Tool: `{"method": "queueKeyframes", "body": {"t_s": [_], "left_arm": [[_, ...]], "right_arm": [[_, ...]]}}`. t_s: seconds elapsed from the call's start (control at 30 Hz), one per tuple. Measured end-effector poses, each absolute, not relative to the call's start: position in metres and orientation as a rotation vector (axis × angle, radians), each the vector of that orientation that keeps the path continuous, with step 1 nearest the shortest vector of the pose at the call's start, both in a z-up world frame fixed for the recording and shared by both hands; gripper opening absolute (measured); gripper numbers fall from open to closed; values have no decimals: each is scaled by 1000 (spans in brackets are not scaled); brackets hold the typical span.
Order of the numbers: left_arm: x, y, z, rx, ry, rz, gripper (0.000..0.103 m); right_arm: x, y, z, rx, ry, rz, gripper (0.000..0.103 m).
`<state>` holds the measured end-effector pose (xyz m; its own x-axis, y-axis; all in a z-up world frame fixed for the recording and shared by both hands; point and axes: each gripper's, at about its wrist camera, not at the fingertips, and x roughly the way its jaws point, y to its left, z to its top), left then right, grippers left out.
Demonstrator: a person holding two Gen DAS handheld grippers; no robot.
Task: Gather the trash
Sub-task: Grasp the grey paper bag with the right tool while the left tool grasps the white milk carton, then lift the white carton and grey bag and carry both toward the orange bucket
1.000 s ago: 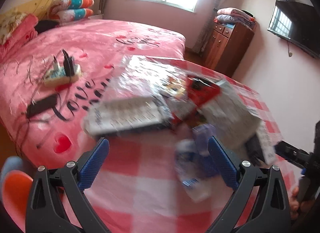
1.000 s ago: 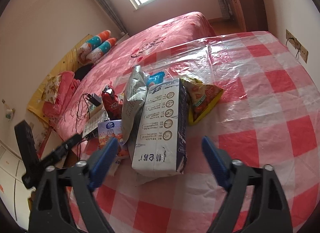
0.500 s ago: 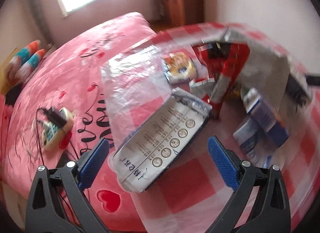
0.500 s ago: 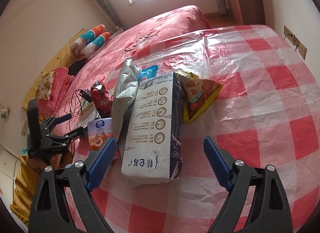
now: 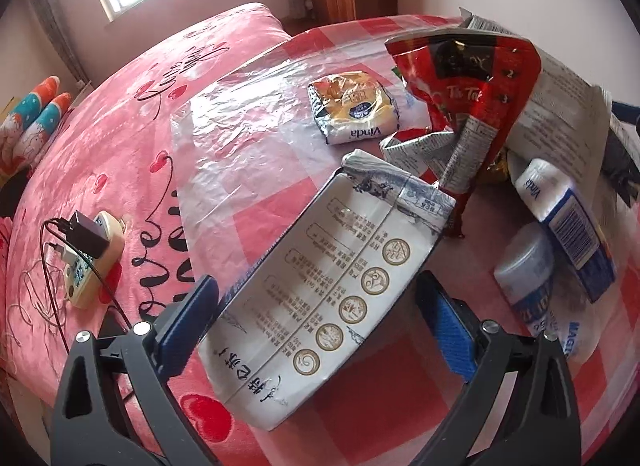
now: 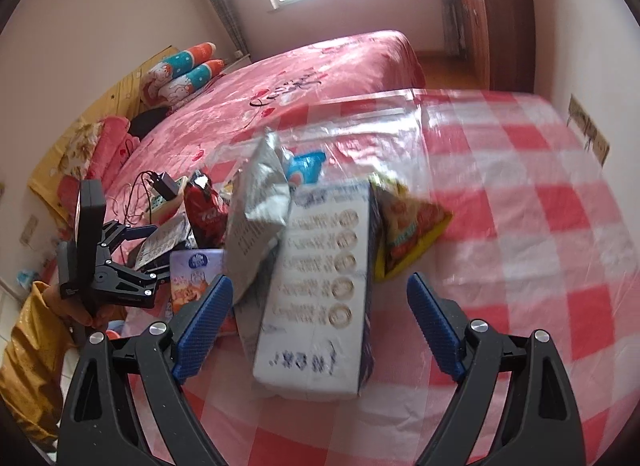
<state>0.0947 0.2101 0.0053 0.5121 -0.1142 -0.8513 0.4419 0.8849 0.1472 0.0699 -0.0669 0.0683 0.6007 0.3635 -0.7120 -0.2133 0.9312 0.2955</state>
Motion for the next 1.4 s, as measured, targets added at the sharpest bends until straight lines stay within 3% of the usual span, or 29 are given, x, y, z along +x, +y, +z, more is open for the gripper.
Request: {"method": "queueKeyframes", "body": {"t_s": [0.37,0.57,0.67,0.83,1.3,1.4], "left_arm": [[79,204,7,344,952,-293,88],[71,202,8,320,939,-264,82],[67,203,9,298,935,-254,78],[62,205,10,271,928,-243,73],[30,192,15,170,923,-260,70],[21,191,15,141,919,-254,70]], "right_arm": [[117,-23,84,44,845,412,88],[141,-1,73,-59,887,432,79],[148,2,64,-78,908,426,73],[149,6,58,-69,919,443,51],[109,-8,78,25,784,431,26],[95,-11,86,29,743,418,25]]}}
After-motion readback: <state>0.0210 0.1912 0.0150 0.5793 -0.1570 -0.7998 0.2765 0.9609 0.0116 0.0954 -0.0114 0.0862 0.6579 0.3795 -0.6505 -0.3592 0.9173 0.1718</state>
